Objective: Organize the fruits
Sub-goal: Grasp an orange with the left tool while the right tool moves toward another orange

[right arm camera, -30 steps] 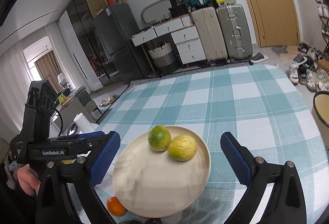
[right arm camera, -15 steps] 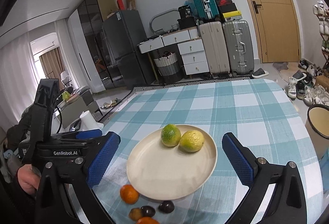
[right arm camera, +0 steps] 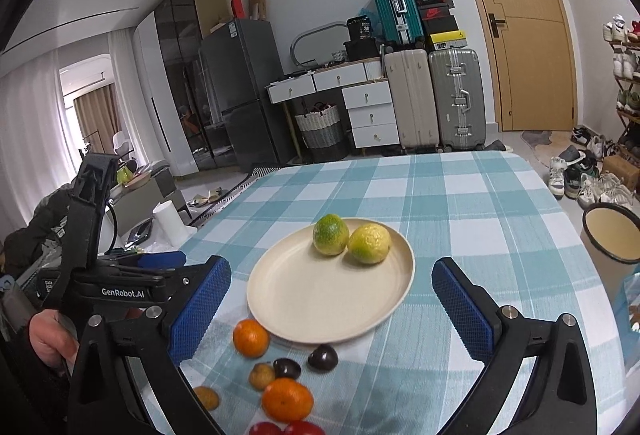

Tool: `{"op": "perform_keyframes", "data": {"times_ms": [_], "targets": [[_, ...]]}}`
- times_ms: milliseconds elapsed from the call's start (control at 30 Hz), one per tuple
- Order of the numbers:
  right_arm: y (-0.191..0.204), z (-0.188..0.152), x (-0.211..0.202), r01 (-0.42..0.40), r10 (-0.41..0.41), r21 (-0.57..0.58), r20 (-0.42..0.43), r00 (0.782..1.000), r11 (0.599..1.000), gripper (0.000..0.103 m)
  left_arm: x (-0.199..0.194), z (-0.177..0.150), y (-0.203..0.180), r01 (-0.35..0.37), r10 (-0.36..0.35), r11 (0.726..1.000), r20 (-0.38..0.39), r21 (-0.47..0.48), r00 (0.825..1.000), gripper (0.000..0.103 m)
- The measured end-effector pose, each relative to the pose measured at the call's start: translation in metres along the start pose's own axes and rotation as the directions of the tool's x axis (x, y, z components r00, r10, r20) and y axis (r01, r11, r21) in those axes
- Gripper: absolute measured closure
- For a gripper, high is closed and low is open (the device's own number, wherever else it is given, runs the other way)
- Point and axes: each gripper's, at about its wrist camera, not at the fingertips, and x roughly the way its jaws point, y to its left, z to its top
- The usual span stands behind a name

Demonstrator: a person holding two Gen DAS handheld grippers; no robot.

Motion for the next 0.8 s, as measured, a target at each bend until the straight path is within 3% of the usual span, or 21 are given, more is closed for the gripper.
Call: {"op": "perform_keyframes", "data": {"times_ms": [467,800], "targets": [[0.003,-0.024,-0.008,-0.008,0.007,-0.007,-0.049,0.999,1.0,0.0,0.033,-0.027,-0.008,0.041,-0.037,0.999,-0.097,0.036,0.995,0.001],[0.005,-0.035,-0.002,-0.026,0.025,-0.013,-0.093,0.995,1.0,0.0,0.047,-0.031,-0.009,0.118,-0.114,0.993,-0.128,0.025,0.985,0.005]]}}
